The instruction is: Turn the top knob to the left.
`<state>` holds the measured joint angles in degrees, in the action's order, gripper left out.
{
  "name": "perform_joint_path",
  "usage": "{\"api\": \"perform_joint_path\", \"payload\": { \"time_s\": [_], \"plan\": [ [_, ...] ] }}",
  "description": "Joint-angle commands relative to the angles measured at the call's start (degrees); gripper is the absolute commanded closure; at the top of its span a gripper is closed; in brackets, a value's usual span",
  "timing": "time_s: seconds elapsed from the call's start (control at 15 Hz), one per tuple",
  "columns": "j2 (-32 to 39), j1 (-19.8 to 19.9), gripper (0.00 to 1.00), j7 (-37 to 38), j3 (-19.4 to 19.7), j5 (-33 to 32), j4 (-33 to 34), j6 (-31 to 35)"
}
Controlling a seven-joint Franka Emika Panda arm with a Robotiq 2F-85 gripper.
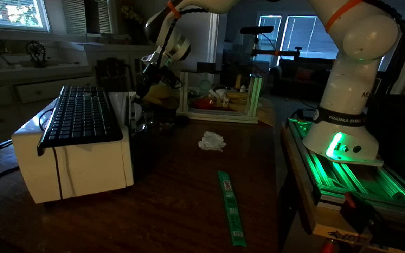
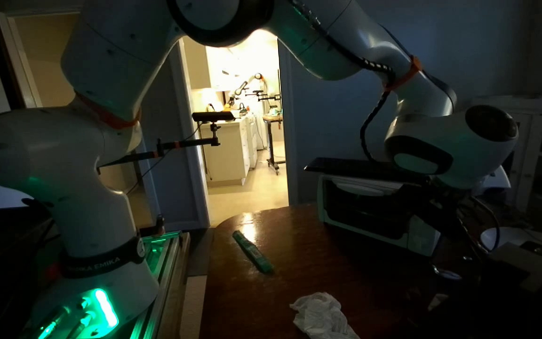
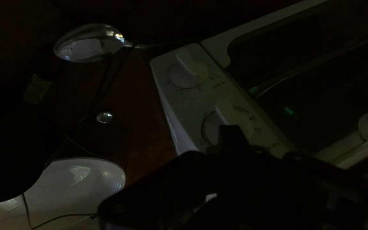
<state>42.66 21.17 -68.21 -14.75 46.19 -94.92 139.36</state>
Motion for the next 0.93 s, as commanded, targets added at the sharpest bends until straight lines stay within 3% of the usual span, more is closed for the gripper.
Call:
{"api": "perform_joint_path", "payload": {
  "time_s": [0.0, 0.27, 0.67, 0.73, 0.87],
  "plan": [
    [-3.20, -1.44, 1.00, -2.73, 0.76, 1.42, -3.43, -1.88],
    [-5.46, -3.21, 1.00, -2.25, 2.05, 1.07, -5.01, 0.03],
    [-13.69, -12.14, 1.00, 10.42, 11.32, -11.03, -12.98, 11.11],
    [-15.05, -13.48, 0.74, 14.15, 12.92, -15.17, -14.61, 11.88],
    [-18.45, -15.86, 0.67, 23.39, 15.61, -23.66, -18.08, 13.20]
  ]
}}
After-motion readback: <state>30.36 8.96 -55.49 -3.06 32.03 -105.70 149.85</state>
